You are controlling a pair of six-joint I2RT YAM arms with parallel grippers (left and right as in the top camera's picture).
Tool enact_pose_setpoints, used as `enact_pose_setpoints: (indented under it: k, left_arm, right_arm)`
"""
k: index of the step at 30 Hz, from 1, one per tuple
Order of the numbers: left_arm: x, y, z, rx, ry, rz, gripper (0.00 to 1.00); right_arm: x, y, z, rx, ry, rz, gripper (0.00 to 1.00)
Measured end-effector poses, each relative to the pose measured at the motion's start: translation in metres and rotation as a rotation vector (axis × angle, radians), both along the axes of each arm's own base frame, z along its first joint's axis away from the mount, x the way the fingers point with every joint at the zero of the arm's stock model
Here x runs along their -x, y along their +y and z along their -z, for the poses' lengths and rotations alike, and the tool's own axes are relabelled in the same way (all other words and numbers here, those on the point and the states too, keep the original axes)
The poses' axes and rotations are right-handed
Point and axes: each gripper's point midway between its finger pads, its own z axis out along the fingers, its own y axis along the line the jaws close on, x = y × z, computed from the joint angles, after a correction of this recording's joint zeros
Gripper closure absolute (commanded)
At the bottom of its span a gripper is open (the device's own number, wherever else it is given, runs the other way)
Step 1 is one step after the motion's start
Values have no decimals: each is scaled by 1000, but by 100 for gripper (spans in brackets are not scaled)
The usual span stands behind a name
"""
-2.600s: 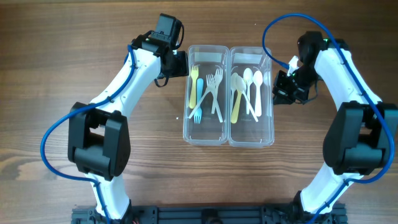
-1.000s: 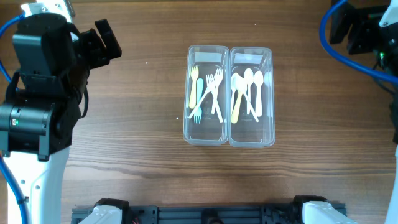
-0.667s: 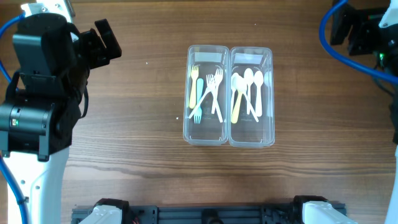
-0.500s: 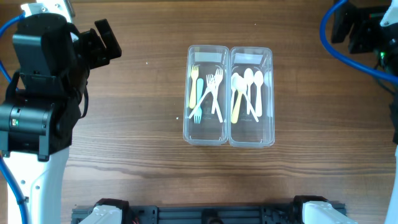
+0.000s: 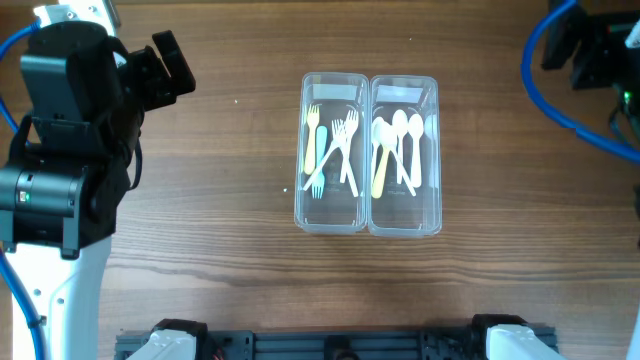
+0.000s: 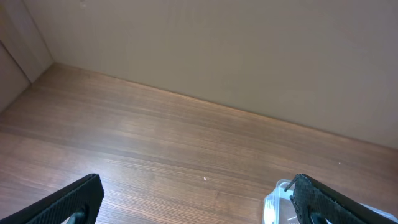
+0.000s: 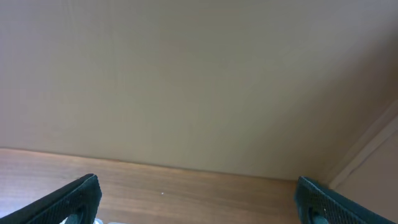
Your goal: Pack container
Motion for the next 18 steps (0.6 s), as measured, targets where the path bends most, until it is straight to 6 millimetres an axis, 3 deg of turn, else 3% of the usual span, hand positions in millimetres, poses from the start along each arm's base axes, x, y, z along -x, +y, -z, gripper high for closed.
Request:
enact_pose_setpoints:
  k: [7, 13, 18]
  left_arm:
    - [0, 0, 0, 0, 0, 0, 0]
    - [0, 0, 1, -1, 3, 0, 0]
    - [0, 0, 1, -1, 3, -1, 0]
  right_arm:
    - [32, 1, -7, 1, -50, 0, 0]
    - [44, 4, 14, 2, -117, -16, 0]
    - [52, 5, 50, 3, -158, -20, 0]
